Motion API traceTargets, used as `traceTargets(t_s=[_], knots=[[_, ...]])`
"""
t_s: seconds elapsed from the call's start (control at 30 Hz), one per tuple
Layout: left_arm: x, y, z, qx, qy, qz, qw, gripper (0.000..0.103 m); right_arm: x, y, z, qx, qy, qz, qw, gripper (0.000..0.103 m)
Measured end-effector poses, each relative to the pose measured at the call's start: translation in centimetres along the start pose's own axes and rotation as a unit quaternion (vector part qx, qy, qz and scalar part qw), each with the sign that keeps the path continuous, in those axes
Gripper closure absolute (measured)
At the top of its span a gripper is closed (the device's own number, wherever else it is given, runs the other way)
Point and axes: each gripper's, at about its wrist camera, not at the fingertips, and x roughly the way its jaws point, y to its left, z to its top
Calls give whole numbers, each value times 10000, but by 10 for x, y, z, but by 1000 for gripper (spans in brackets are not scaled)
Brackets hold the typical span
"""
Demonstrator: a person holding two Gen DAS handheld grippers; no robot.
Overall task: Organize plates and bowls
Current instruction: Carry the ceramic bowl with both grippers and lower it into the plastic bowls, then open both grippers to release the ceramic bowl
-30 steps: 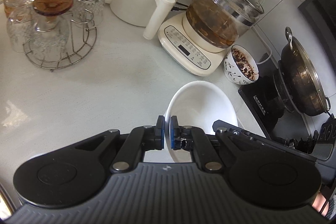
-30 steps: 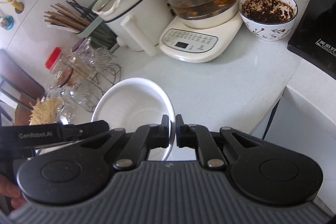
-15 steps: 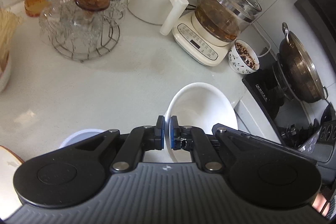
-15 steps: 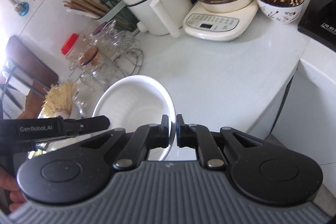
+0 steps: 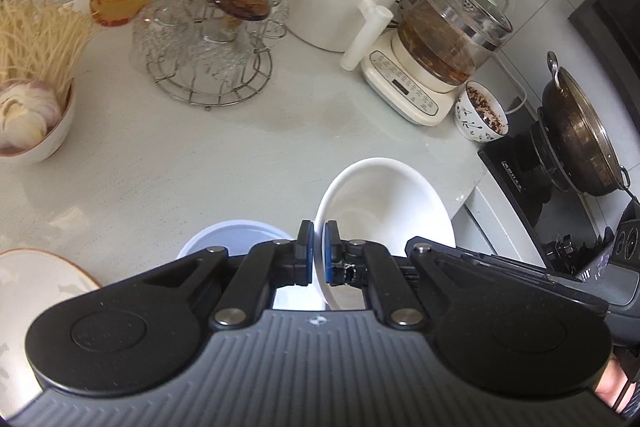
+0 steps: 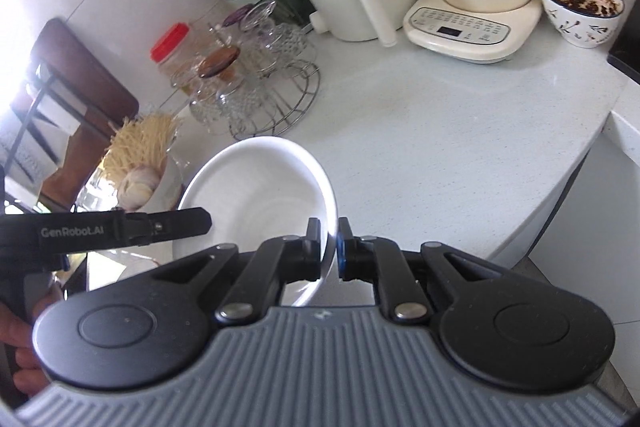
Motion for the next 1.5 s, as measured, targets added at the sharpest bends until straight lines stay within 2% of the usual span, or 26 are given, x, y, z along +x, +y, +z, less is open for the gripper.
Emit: traceTargets(t_s=[0.3, 0.53, 0.67, 1.0, 1.07, 1.1, 1.13, 1.17, 1.23, 1.33, 1.5], knots=[[-15, 33, -12, -374, -83, 153, 9991, 97, 19, 28, -5, -371, 261, 148, 9989, 92], [-19, 57, -28, -668, 62, 184, 9976, 97, 35, 43, -12, -620, 535, 208, 9964, 91], [-17, 60, -32, -665, 83, 278, 9974, 97, 36, 53, -13, -871, 492, 140, 9949, 91], [-13, 63, -35, -692, 195, 388, 9967, 96, 47, 53, -14, -818, 746, 143, 9937, 90], [-11, 64, -34, -668, 226, 403, 9967, 95, 47, 53, -13, -858, 696, 135, 9938, 73], [-10, 66, -33, -674, 254, 460, 9963, 92, 46, 53, -13, -841, 648, 137, 9943, 49], [-9, 67, -32, -693, 275, 521, 9959, 83, 46, 53, -12, -815, 600, 142, 9948, 38], [-9, 69, -31, -727, 252, 534, 9956, 74, 45, 52, -11, -785, 557, 148, 9952, 39], [-9, 73, -30, -764, 191, 534, 9955, 63, 46, 50, -10, -716, 550, 81, 9959, 40], [-4, 77, -28, -717, 225, 618, 9953, 62, 46, 42, -7, -537, 530, -2, 9972, 40], [8, 77, -24, -506, 280, 585, 9966, 62, 58, 21, -6, 153, 798, 266, 9963, 40]])
